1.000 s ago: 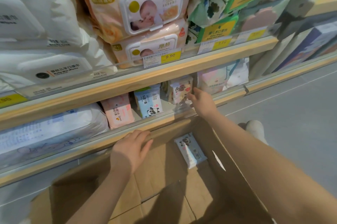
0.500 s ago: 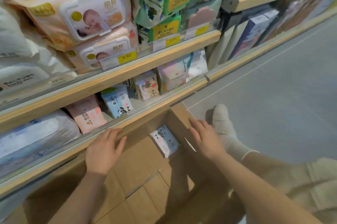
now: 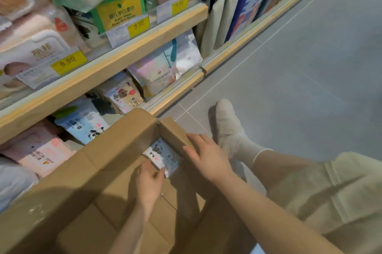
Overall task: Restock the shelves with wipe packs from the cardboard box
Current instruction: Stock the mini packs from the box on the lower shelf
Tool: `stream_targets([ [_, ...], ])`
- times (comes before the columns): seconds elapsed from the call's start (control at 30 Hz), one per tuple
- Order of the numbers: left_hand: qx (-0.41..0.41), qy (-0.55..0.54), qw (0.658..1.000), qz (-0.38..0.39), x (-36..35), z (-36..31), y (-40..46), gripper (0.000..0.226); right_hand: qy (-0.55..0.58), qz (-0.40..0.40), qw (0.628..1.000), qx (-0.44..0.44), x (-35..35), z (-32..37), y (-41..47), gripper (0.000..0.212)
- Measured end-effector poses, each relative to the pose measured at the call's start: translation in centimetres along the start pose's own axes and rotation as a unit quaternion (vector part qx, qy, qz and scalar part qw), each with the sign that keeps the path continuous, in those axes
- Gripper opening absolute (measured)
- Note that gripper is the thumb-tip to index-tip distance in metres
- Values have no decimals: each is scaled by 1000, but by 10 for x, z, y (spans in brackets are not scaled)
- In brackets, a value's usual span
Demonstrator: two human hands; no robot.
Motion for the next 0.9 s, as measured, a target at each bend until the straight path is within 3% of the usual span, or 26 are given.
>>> stream_targets([
  [0.17, 137, 60, 988, -33, -35, 28, 29, 46, 6, -3, 1000, 0, -1, -3, 1, 49],
  [0.37, 201, -5, 980, -6, -49, 70, 53, 33, 6, -8, 1000, -1, 0, -4, 1, 50],
  [0.53, 259, -85, 962, 8, -7, 78, 30, 31, -17, -30, 999, 30, 10, -2, 2, 56],
  [0.67, 254, -141, 957, -3, 43, 91, -2, 29, -138, -117, 959, 218, 20, 31, -8, 35],
  [0.77, 274, -117, 955, -9, 75, 115, -25, 29, -172, -72, 923, 338, -19, 63, -31, 32],
  [0.83, 299, -124, 946, -4, 86, 133, -36, 28, -153, -15, 941, 303, -53, 63, -35, 39],
  [0.9, 315, -126, 941, -2, 92, 143, -42, 29, -106, 40, 976, 186, -80, 48, -28, 41],
])
Point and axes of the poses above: each hand's wrist, its own y-axis towards the middle knuckle, its own x-axis out of the back of the hand, z = x × y, the point moved 8 cm from there along y, towards the middle knuckle, and after that the axes turned 12 degrees about -z, right-handed, at the moved point
